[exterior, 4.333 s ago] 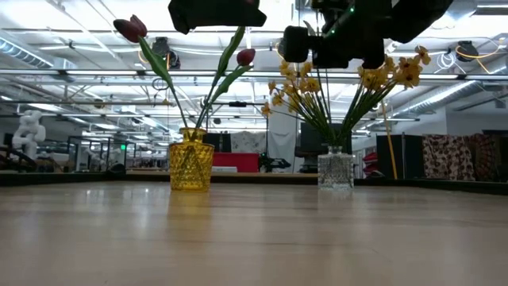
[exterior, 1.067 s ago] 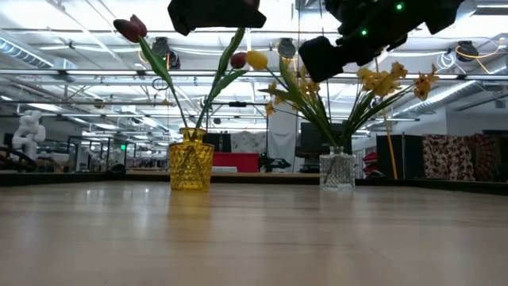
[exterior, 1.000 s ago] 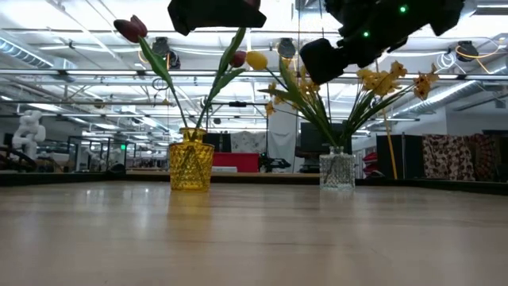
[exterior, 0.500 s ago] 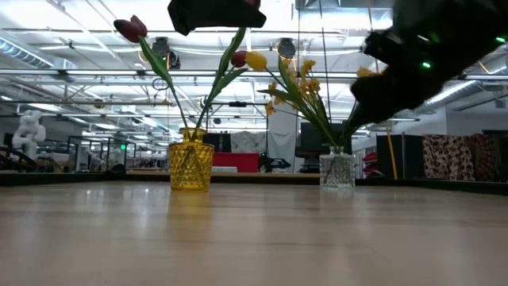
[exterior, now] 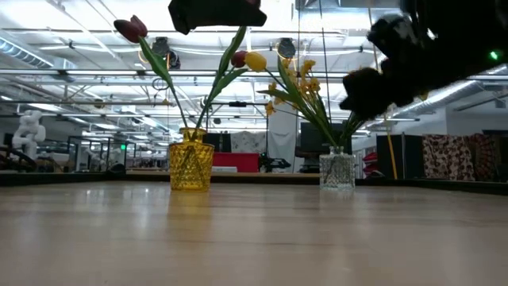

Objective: Sort flowers into vase by color
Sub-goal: Return to Home Position

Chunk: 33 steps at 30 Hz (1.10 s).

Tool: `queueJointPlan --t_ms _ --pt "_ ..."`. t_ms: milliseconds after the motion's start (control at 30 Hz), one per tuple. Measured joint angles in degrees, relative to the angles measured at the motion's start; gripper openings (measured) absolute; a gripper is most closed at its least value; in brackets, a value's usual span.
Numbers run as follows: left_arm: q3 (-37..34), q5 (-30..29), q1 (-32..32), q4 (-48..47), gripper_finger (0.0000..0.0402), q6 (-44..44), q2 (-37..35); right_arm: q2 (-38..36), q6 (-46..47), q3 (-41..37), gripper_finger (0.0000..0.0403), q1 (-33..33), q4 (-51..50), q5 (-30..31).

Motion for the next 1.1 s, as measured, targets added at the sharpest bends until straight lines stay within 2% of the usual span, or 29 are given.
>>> queueJointPlan --t_ms 100,267,333,400,500,600,700,767,900,1000,1100 --pt "0.00 -0.43 0.00 -0.07 0.0293 0.02 0.00 -0.02 -10.46 1.08 0.0167 0.26 7.82 -4.81" --pt "0.00 -1.35 -0.12 -0.21 0.0292 0.53 0.00 0.00 -18.14 1.19 0.0155 1.83 13.54 -26.03" --pt "0.00 -1.62 -0.50 -0.20 0.0288 2.05 0.00 0.00 -19.37 1.19 0.0147 2.89 14.08 -30.01" --pt "0.00 -1.64 -1.18 -0.24 0.0280 3.55 0.00 0.00 -21.92 1.19 0.0139 4.08 15.55 -29.07" --pt "0.00 -1.75 -2.08 -0.24 0.0259 5.32 0.00 0.00 -28.22 1.19 0.0125 4.90 19.33 -21.49" --pt "0.00 -5.01 -2.52 -0.51 0.0234 6.35 0.00 0.00 -35.69 1.18 0.0111 3.81 23.09 -15.90" --pt "-1.39 -8.69 -2.37 0.51 0.0209 6.32 -0.07 0.00 -38.56 1.14 0.0095 2.27 23.68 -16.75" --pt "-2.95 -8.64 -1.39 3.20 0.0192 6.35 -0.07 0.00 -37.59 0.41 0.0080 1.46 23.76 -22.33" --pt "-7.56 -1.29 0.49 10.62 0.0150 6.36 -0.07 0.00 -33.60 -2.98 0.0042 0.08 27.28 -38.73" --pt "-11.87 0.54 0.27 19.52 0.0109 9.63 -0.02 0.02 -36.20 -6.94 0.0010 -0.02 38.57 -46.22" --pt "-15.68 2.09 0.51 29.08 0.0063 15.09 -0.02 -0.05 -42.79 -9.90 0.0004 -0.28 50.88 -50.51"
